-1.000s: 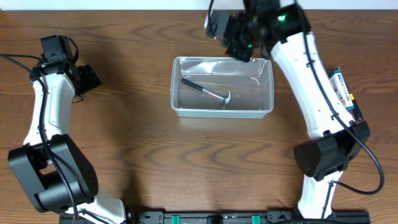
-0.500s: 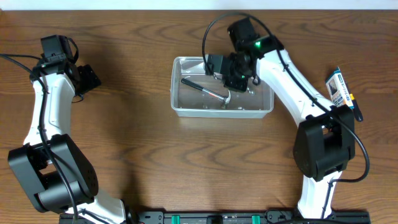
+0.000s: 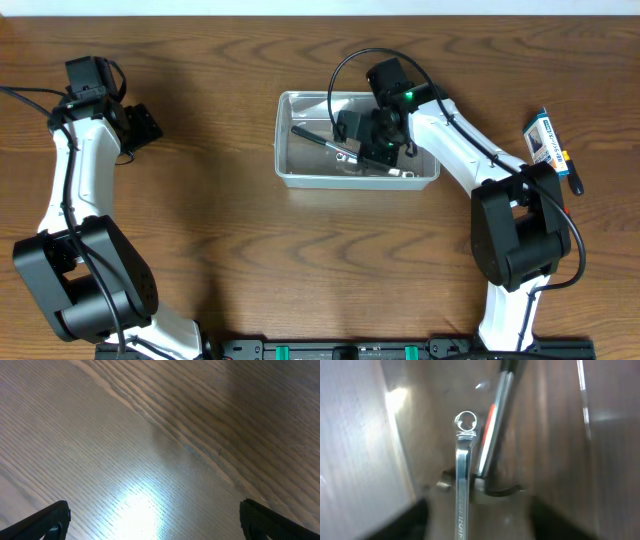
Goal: Pack container
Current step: 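Open the right gripper to release the wrench into the container, then move the right gripper back to the blue-and-white box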
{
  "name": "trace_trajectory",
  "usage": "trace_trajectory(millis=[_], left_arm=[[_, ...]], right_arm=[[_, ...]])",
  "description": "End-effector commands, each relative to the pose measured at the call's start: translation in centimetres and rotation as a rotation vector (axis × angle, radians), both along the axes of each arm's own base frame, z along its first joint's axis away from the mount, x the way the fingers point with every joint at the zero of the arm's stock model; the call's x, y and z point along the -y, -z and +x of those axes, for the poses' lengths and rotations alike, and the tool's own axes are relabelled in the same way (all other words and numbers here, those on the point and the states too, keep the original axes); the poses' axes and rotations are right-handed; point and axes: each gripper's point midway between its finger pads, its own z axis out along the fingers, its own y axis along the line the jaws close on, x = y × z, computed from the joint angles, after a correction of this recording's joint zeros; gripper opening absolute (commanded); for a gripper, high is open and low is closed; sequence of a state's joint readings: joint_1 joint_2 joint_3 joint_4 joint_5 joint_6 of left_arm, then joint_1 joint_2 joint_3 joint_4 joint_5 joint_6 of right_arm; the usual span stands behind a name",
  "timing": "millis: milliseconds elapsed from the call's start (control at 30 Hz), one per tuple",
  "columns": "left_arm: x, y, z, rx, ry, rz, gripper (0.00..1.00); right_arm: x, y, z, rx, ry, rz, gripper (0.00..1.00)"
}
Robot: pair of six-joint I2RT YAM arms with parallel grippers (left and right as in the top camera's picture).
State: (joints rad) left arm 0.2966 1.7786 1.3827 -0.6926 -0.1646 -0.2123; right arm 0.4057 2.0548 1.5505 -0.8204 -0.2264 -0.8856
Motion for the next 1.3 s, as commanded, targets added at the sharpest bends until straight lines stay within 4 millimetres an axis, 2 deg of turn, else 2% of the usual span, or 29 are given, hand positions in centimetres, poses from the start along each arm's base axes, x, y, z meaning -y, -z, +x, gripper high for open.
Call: trace_trajectory(millis=[0, 67, 167, 267, 333, 433, 567, 700, 867, 1267], left_arm=[[-0.4, -0.4, 0.4, 0.006, -0.008, 0.013, 0.98], [-0.4, -0.4, 0.4, 0.006, -0.008, 0.013, 0.98], [-0.4, -0.4, 0.4, 0.006, -0.008, 0.013, 0.98], [-0.4, -0.4, 0.4, 0.007, -0.009, 0.013, 0.98], [-0.4, -0.4, 0.4, 0.007, -0.009, 0.013, 0.98], [-0.4, -0.4, 0.4, 0.006, -0.008, 0.013, 0.98], [-0.4, -0.4, 0.4, 0.006, -0.008, 0.013, 0.98], [-0.4, -0.4, 0.4, 0.006, -0.008, 0.013, 0.98], [-0.4, -0.4, 0.4, 0.006, -0.008, 0.013, 0.98], [-0.4, -0.4, 0.4, 0.006, -0.008, 0.013, 0.98]], right_arm=[[-0.8, -0.7, 0.1, -0.012, 0.073, 0.030, 0.82], [-1.0, -1.5, 0.6, -0.016, 0.133, 0.047, 0.84], [-1.3, -3.8, 1.5, -0.010, 0.212, 0.074, 0.85], [-0.2, -7.9, 3.5, 0.024, 0.358, 0.071, 0.85], [1.8, -10.7, 4.5, 0.054, 0.471, 0.033, 0.86], [6.5, -15.0, 5.0, 0.097, 0.639, -0.053, 0.90], [12.5, -18.7, 4.4, 0.116, 0.765, -0.133, 0.93], [17.6, -20.0, 3.7, 0.097, 0.874, -0.167, 0.98], [22.9, -19.9, 3.1, 0.060, 1.006, -0.181, 0.99], [32.6, -19.6, 3.2, 0.074, 1.260, -0.138, 0.98]])
